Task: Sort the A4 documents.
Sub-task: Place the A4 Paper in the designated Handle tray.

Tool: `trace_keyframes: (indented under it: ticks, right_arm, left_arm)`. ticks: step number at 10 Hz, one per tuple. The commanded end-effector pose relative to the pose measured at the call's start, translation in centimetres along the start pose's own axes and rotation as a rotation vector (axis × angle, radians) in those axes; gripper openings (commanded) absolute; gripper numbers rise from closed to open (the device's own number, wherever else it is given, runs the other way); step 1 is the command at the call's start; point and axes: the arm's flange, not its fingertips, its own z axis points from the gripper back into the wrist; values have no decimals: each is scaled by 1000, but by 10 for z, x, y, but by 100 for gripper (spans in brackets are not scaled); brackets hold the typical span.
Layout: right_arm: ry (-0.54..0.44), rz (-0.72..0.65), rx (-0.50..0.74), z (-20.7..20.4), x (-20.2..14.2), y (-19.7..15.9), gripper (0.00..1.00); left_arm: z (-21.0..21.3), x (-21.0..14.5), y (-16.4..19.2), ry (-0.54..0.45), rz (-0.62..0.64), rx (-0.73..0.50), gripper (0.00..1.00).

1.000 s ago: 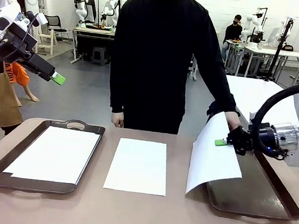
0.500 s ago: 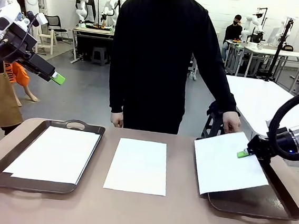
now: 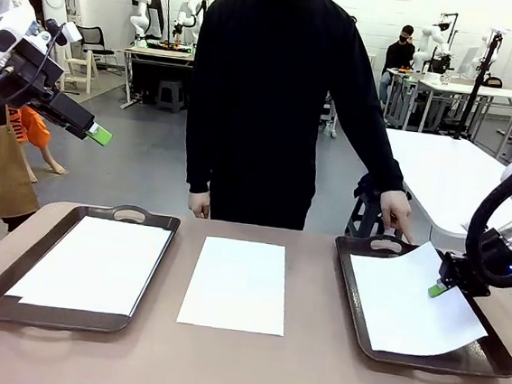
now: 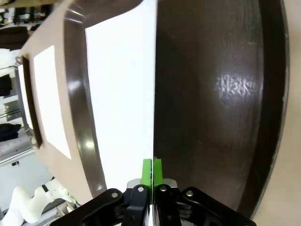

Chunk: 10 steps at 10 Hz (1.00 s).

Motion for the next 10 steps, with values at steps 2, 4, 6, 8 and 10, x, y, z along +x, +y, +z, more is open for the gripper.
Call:
trace_keyframes:
  ticks: [2,4,6,8,10]
  right_arm:
    - [-27,1,-53,-1,7,5,1]
    - [-66,-1,-67,-5,12,9,1]
    - [-87,-15,-74,-7,12,10,1]
    - [-84,4,-84,-6,10,17,21]
    - [-103,38,-142,-1,8,25,40]
  left_arm:
    - [1,-1,2,-4,-11,-5,100]
    - [1,-1,2,-4,-11,-5,100]
    - [1,-1,2,-4,-11,-5,100]
    - [1,-1,2,-4,-11,-5,100]
    - [1,-1,2,-4,-11,-5,100]
